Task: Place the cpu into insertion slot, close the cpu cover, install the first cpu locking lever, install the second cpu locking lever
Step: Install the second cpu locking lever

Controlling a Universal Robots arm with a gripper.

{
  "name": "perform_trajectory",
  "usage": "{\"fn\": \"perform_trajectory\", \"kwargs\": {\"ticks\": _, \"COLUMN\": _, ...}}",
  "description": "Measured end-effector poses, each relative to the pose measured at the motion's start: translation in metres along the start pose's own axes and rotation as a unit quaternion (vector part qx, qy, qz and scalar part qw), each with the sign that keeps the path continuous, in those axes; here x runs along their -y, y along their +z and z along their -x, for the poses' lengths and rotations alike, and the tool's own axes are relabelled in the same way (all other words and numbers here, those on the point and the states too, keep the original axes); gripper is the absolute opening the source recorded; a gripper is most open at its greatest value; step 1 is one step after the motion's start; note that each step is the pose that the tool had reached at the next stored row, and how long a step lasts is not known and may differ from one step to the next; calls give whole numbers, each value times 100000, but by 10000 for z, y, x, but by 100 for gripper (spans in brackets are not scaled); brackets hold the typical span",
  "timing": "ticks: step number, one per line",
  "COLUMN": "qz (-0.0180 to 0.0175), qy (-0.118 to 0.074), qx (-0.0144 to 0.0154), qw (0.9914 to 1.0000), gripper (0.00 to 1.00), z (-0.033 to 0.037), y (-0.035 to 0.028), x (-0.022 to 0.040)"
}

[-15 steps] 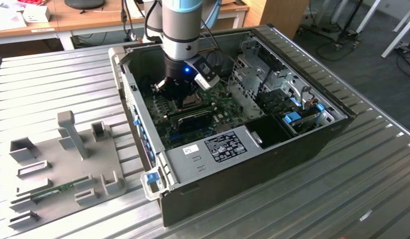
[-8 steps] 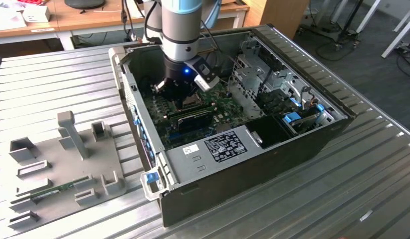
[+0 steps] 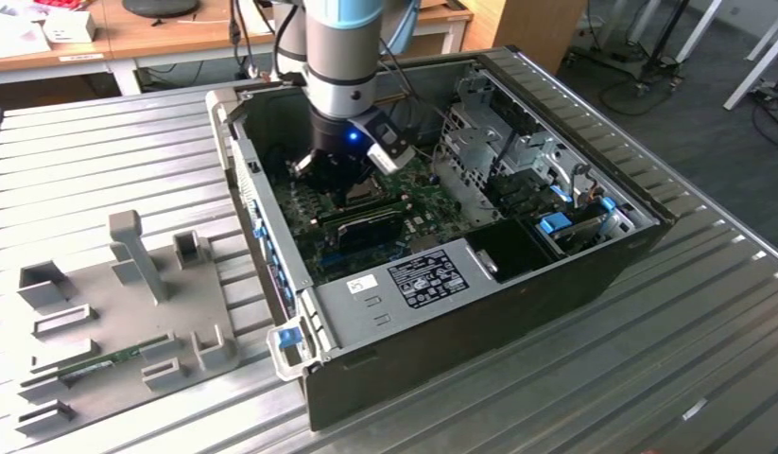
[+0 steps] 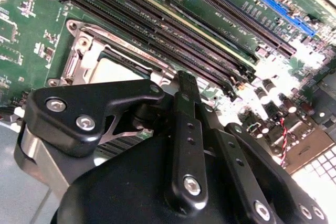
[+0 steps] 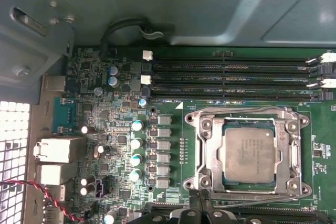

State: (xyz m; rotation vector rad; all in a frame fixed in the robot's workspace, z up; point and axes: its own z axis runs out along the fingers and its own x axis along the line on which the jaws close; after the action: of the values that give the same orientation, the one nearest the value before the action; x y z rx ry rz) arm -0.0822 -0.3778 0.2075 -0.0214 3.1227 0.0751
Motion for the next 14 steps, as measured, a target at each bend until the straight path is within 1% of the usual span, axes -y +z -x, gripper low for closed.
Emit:
{"fn": "perform_trajectory", "kwargs": {"ticks": 4, "qz": 1, "qy": 0, "qx": 0, "qw": 100000, "gripper": 10, "z": -17, "y": 17, "x": 0}}
{"fn": "perform_trajectory", "kwargs": {"ticks": 7, "qz": 27, "qy": -7, "qx": -1, "qw": 100000, "gripper": 10, "z": -20, "y": 37, "x": 2}}
{"fn": "perform_trajectory", "kwargs": {"ticks": 9, "qz": 58, "qy": -2, "qx": -10, "qw": 100000, "gripper": 10, "z": -21, "y": 40, "x": 1}}
{"fn": "perform_trajectory", "kwargs": {"ticks": 14, "qz": 359, "qy": 5, "qx": 16, "qw": 99999, "gripper": 10, "z": -22, "y": 50, "x": -6}}
